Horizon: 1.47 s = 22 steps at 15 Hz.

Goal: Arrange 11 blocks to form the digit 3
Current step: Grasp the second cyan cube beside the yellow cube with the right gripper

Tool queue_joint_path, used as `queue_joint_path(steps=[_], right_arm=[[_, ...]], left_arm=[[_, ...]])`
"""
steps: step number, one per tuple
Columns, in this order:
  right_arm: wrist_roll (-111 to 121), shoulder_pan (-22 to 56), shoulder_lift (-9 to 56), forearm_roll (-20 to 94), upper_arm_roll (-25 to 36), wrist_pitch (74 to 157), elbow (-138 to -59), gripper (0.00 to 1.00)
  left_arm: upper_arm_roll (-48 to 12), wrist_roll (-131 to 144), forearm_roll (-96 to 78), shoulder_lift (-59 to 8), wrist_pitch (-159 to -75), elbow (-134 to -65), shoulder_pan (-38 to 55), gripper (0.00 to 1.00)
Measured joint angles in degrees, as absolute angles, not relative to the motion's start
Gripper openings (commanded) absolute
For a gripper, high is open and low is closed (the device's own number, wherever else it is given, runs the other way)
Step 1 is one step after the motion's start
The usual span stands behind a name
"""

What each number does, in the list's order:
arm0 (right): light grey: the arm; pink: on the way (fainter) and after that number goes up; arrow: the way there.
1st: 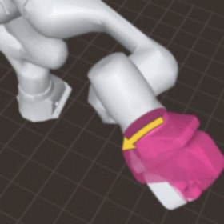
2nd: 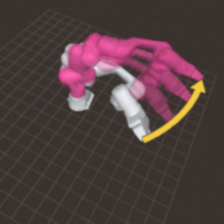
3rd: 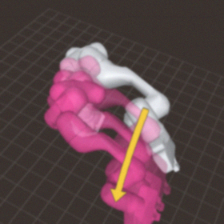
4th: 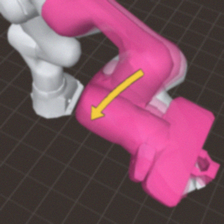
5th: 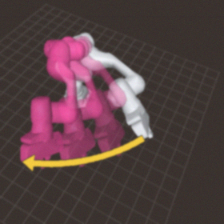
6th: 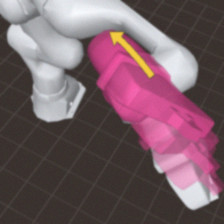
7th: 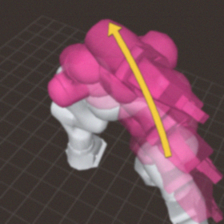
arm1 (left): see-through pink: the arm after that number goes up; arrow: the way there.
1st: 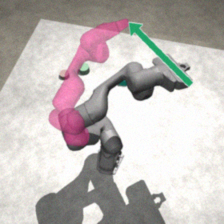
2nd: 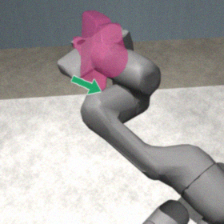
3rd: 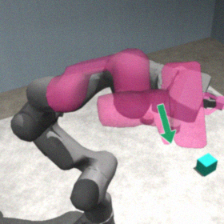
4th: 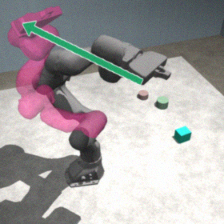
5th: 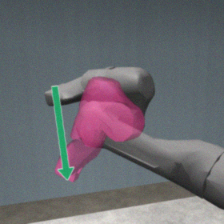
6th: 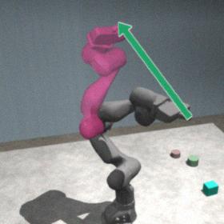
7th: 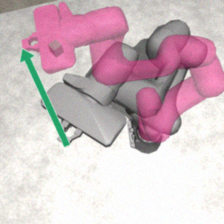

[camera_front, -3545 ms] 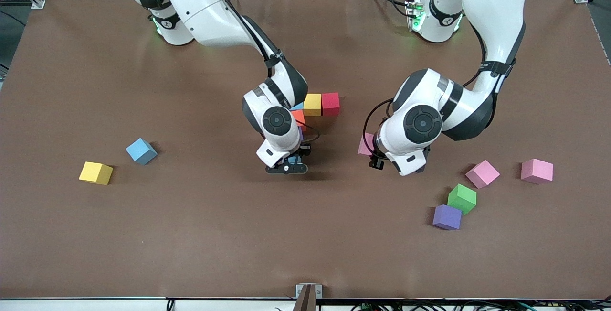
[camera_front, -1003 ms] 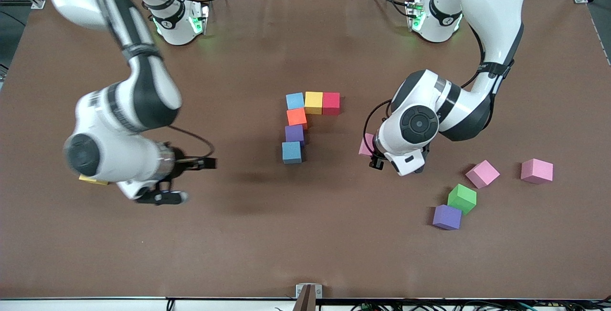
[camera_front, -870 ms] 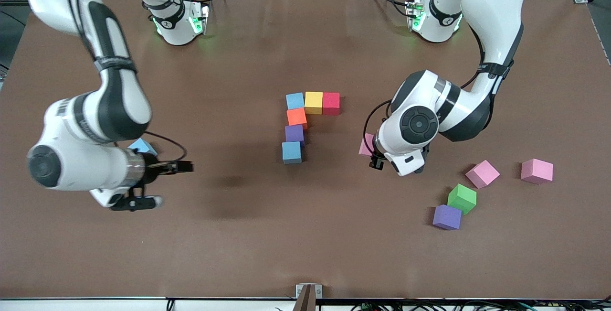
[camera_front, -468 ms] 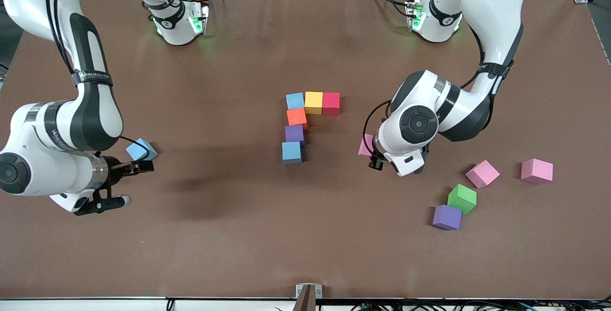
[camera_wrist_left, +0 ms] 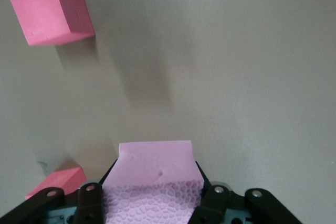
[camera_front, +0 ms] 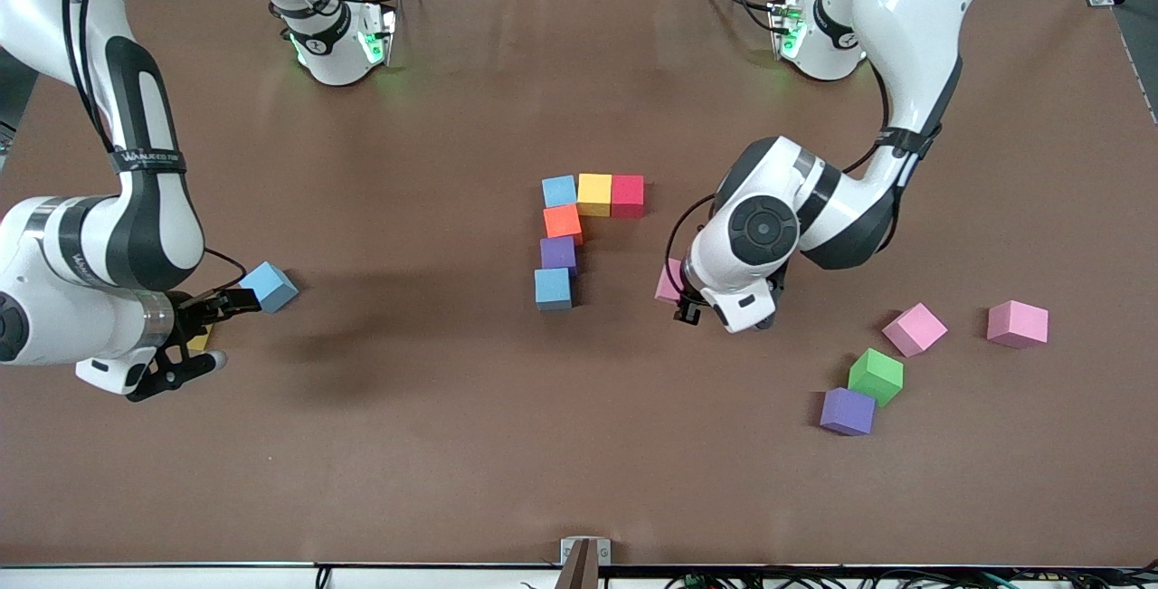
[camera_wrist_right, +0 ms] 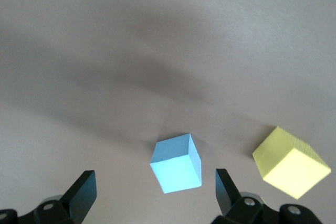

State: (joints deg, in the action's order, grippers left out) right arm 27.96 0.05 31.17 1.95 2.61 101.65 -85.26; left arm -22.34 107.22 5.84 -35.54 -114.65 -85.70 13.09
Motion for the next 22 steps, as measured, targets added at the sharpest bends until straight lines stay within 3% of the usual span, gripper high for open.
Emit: queue_joint_path(steps=[10,22], right_arm=[[56.30,-3.94,23.56,1.76,2.61,122.82,-108.32,1.00],[63.94,-4.05,22.76,1.74,1.87,139.83,-121.56,1.00]], left_arm=[[-22.28,123.16,5.91,-40.43,-123.91,-87.26,20.39,0.01],[-22.06,136.06,10.38,-40.64,-132.79,-96.90,22.08,0.01]])
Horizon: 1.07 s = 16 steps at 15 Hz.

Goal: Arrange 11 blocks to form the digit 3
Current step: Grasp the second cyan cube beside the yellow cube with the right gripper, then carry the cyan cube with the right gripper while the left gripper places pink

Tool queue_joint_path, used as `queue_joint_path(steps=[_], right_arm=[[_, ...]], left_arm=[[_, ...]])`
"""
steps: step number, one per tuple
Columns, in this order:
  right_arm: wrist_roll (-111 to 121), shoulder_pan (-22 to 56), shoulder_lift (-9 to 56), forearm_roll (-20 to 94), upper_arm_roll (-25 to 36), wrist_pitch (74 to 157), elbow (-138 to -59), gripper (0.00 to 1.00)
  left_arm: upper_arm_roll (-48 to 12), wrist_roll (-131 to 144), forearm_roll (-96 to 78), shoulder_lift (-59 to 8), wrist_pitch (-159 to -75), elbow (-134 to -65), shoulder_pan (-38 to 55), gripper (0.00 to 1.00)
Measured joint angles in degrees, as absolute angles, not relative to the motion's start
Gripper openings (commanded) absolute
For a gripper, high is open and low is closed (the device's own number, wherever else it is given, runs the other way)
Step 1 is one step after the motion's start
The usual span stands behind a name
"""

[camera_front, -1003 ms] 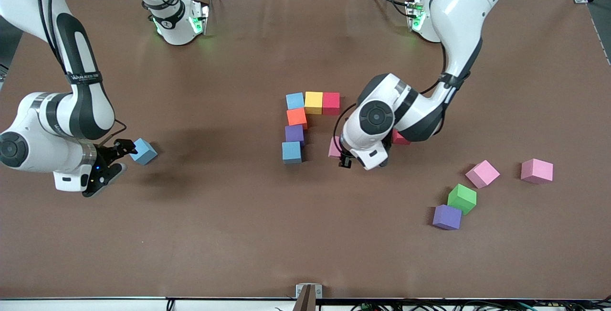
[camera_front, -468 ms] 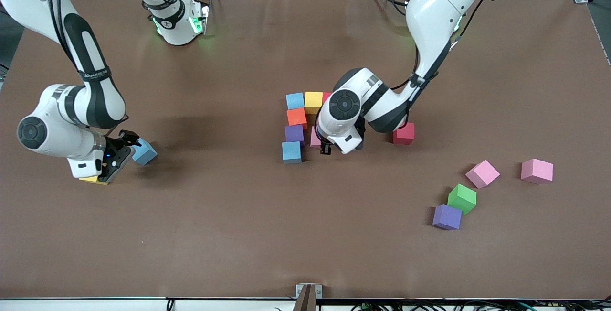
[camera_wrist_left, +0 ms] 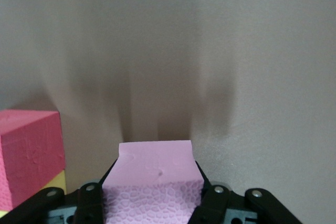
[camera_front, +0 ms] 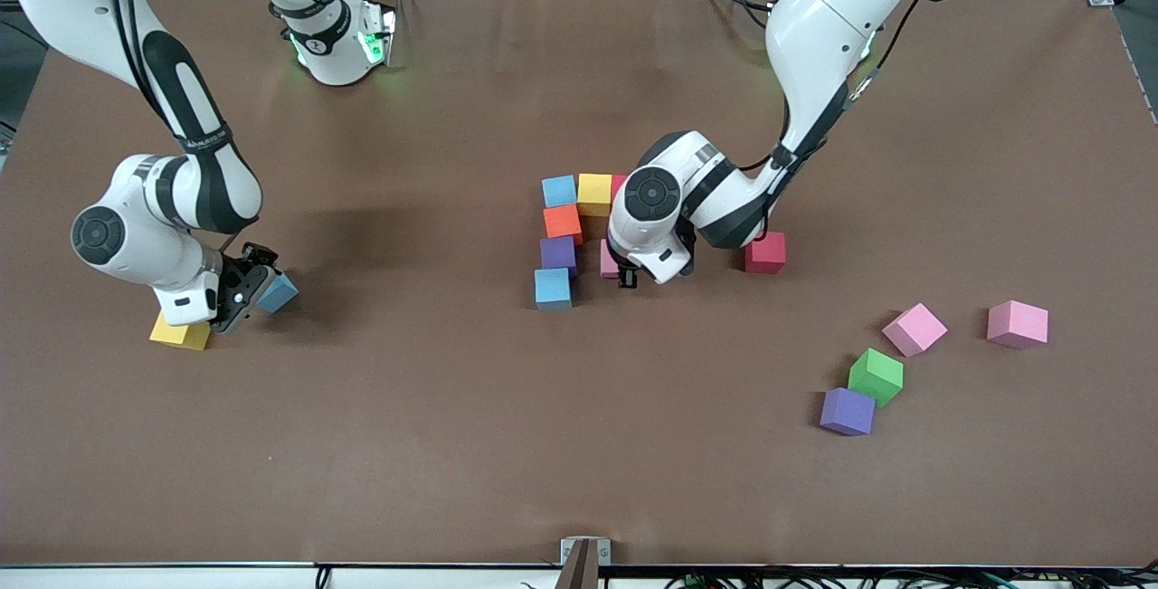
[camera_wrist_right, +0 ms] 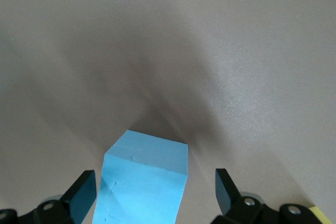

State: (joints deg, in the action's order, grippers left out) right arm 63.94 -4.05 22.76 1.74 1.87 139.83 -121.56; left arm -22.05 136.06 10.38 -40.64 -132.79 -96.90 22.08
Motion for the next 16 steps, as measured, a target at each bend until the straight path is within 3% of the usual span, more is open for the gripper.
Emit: queue_joint_path(steps=[11,12,16], right_arm=[[64.10,-4.06,22.82,1.74,1.92,140.52,-122.62,0.95],[64.10,-4.07,22.92,1.74,1.94,140.52,-122.74,0.88],[64.09,-4.26,23.35,1.75,2.01,140.84,-122.89,0.36]], left_arm=[[-22.06,140.83,10.96,-40.56,-138.06,-98.87,22.42,0.02],[-22.06,141.33,10.96,-40.58,-138.29,-99.06,22.52,0.02],[-22.06,143.00,13.46,-40.72,-138.91,-99.61,23.25,0.02]])
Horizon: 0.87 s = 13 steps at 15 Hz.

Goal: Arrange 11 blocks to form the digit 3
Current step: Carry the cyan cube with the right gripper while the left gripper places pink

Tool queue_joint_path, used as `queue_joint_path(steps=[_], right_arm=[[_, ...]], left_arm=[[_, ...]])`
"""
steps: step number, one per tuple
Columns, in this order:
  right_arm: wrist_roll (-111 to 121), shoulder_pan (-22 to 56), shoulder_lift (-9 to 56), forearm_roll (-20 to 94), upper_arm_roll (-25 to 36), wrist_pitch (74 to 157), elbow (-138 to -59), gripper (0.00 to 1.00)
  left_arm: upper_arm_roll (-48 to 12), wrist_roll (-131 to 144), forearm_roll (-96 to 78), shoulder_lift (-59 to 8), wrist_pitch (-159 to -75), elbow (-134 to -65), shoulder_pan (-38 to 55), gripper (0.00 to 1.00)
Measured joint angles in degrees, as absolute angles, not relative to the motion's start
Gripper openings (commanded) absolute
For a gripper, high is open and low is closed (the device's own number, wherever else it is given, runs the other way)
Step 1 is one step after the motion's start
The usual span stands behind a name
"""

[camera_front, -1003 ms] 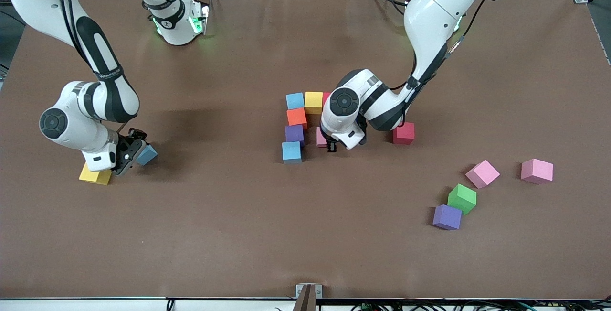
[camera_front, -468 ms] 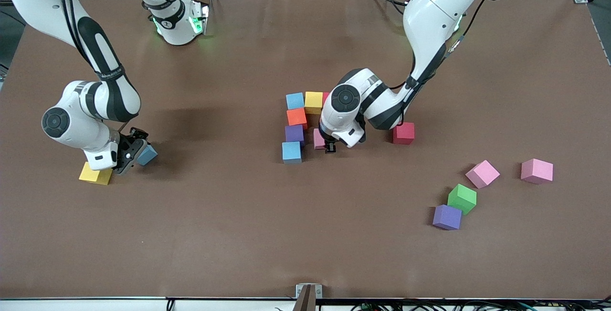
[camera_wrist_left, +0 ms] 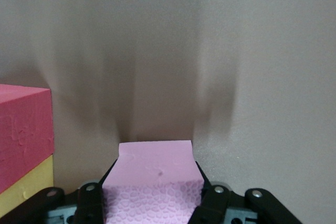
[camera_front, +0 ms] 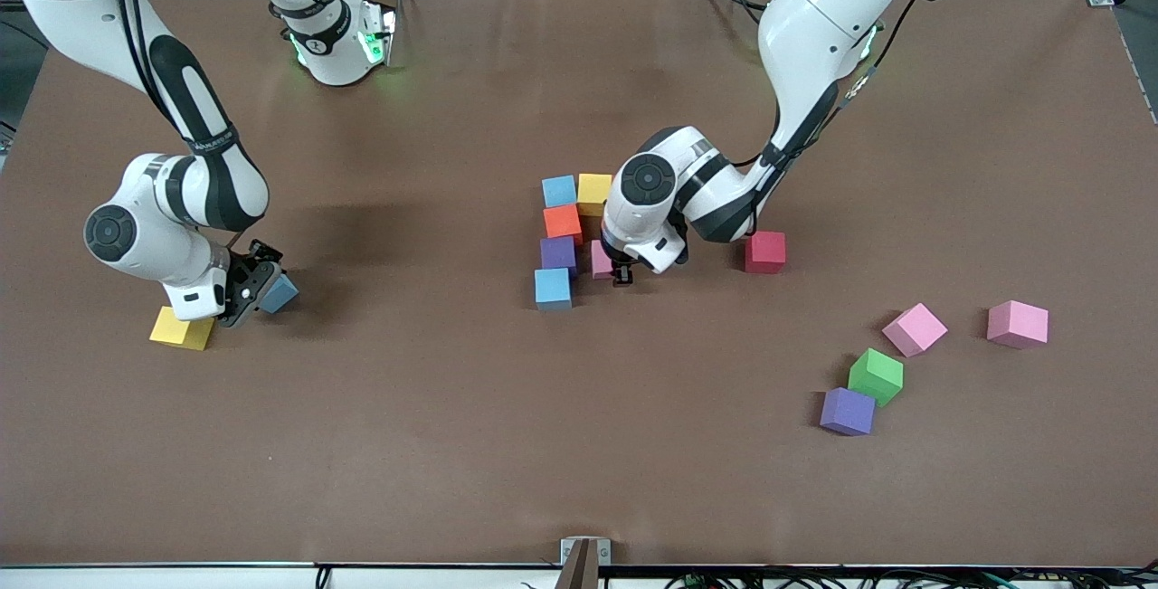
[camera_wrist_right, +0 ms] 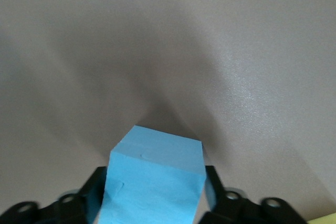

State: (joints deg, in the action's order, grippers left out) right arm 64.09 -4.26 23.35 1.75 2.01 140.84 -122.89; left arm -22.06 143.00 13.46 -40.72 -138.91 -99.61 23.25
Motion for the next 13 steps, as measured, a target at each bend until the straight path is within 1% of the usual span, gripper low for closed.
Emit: queue_joint_path(steps=[2,6,9,13], right_arm=[[64.03,-4.40,23.21,1.80,2.03,141.16,-122.64,0.29],[63.76,-4.83,23.18,2.98,2.00,140.89,-119.88,0.27],[59.94,-3.76,23.17,7.23,1.29,134.77,-113.20,0.27],[43.51,2.18,24.58,8.54,0.87,126.18,-102.82,0.27]], left_arm=[[-22.06,143.81,15.59,-40.72,-139.11,-99.61,23.48,0.03],[-22.05,143.94,18.46,-41.01,-139.13,-99.60,24.59,0.03],[-22.06,143.95,18.58,-41.02,-139.14,-99.55,25.49,0.05],[-22.04,143.95,19.52,-41.02,-139.37,-99.31,26.05,0.06]])
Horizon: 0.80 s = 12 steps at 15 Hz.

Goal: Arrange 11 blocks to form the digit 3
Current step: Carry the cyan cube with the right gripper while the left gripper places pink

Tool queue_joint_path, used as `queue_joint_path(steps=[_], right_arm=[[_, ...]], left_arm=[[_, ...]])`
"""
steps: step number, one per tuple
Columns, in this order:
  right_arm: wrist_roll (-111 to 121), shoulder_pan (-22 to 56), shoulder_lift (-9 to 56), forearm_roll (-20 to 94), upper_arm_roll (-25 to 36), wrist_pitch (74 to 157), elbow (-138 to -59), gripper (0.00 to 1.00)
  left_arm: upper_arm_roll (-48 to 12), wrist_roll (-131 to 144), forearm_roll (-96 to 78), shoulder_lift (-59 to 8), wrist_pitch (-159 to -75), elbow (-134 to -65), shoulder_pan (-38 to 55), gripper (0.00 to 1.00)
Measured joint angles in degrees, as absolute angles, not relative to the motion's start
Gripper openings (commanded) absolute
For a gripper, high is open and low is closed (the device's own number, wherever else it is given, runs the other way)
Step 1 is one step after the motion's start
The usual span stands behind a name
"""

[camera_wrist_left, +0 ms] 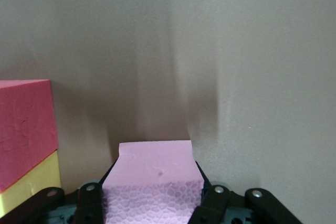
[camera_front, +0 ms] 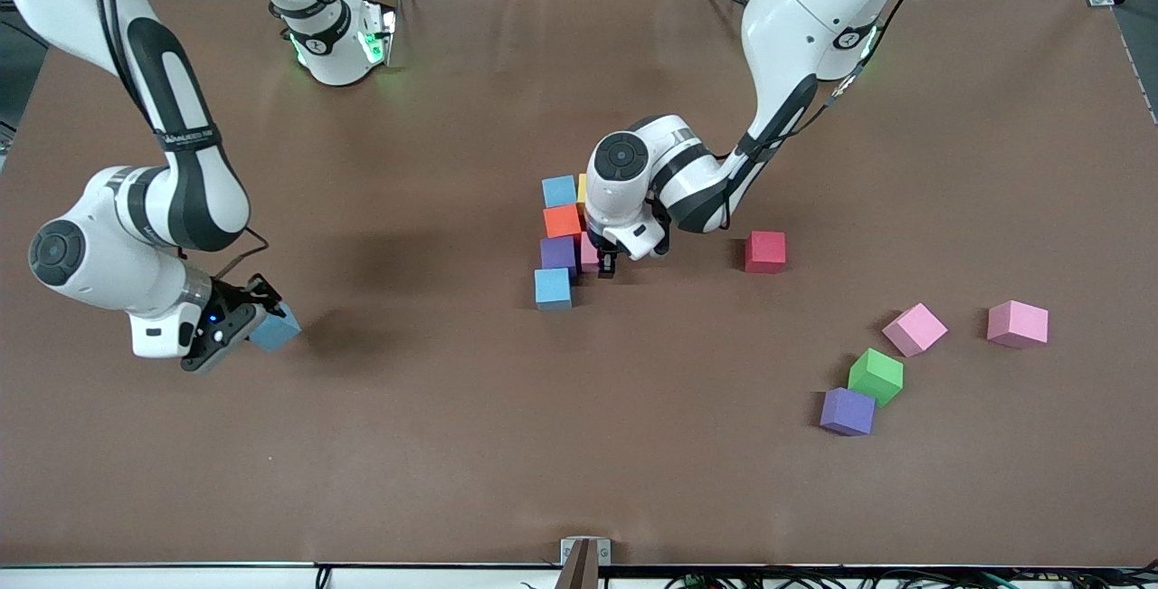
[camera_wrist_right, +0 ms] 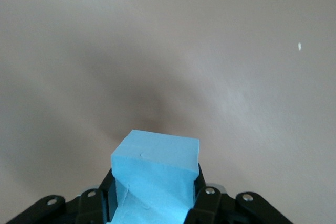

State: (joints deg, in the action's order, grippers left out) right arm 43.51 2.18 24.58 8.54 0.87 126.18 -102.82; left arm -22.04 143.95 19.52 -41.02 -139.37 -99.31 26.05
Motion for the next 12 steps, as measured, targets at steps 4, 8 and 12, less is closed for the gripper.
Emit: queue_joint_path(steps=[4,8,12], right_arm=[[23.31,8.68,29.98,8.78,0.56,120.42,-92.25,0.27],[4.54,16.82,38.51,10.01,0.40,120.71,-83.66,0.27],[-7.32,22.29,45.62,10.11,0.47,121.06,-75.96,0.27]], left_arm=[[-21.78,143.95,20.08,-41.06,-139.42,-99.09,26.03,0.06],[-21.74,143.95,20.08,-41.59,-139.54,-98.55,26.07,0.10],[-21.76,143.95,20.61,-41.99,-139.54,-98.10,26.09,0.20]])
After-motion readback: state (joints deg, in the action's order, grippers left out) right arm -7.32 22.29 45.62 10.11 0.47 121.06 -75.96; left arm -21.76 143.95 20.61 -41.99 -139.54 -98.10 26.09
